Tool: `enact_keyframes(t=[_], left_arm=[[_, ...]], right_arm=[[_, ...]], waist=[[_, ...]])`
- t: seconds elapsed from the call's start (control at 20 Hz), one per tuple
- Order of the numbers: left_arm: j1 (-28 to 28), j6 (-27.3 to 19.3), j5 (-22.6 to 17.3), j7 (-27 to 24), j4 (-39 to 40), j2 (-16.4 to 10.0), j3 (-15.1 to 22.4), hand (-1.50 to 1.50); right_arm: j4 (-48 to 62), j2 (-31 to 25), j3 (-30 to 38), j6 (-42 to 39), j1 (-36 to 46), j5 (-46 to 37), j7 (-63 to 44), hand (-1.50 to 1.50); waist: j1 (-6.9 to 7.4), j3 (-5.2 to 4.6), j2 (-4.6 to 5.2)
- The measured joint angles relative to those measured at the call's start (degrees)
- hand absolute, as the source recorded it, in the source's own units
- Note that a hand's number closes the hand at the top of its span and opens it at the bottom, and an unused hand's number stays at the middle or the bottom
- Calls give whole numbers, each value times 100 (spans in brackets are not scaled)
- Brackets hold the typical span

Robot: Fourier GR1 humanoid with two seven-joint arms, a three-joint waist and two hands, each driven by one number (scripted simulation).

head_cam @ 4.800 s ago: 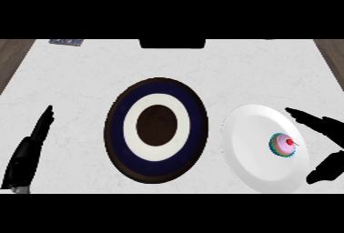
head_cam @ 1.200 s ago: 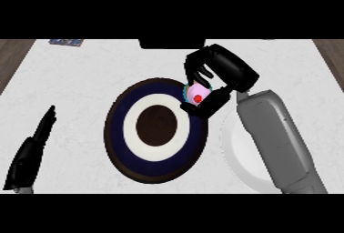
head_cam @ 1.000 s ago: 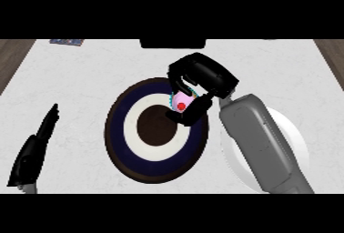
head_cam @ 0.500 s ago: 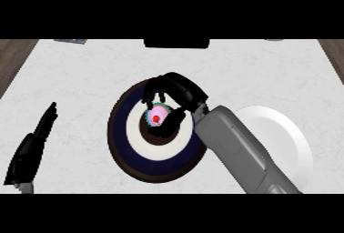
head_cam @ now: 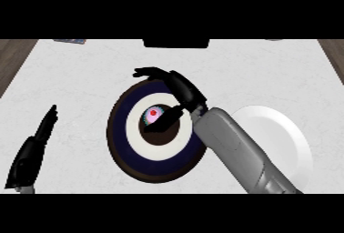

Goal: Pick the cupcake from the plate and place it in the plate

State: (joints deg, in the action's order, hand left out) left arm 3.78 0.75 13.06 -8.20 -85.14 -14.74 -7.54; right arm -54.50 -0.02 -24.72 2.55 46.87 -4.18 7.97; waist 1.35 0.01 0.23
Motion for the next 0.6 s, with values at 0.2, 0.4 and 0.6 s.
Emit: enact_keyframes(t=[0.2, 0.4, 0.6], left_arm=[[-20, 106, -68, -19, 28, -113, -107, 0], [-34, 87, -45, -25, 45, -92, -123, 0], [-26, 59, -2, 34, -65, -21, -63, 0]], right_arm=[[186, -21, 662, 146, 105, 457, 74, -150], [588, -216, 1321, -76, 78, 884, 358, -150], [1087, -543, 2008, -733, 160, 1462, 769, -150]], waist=[[-34, 0, -2], [-47, 1, 6], [-20, 4, 20]])
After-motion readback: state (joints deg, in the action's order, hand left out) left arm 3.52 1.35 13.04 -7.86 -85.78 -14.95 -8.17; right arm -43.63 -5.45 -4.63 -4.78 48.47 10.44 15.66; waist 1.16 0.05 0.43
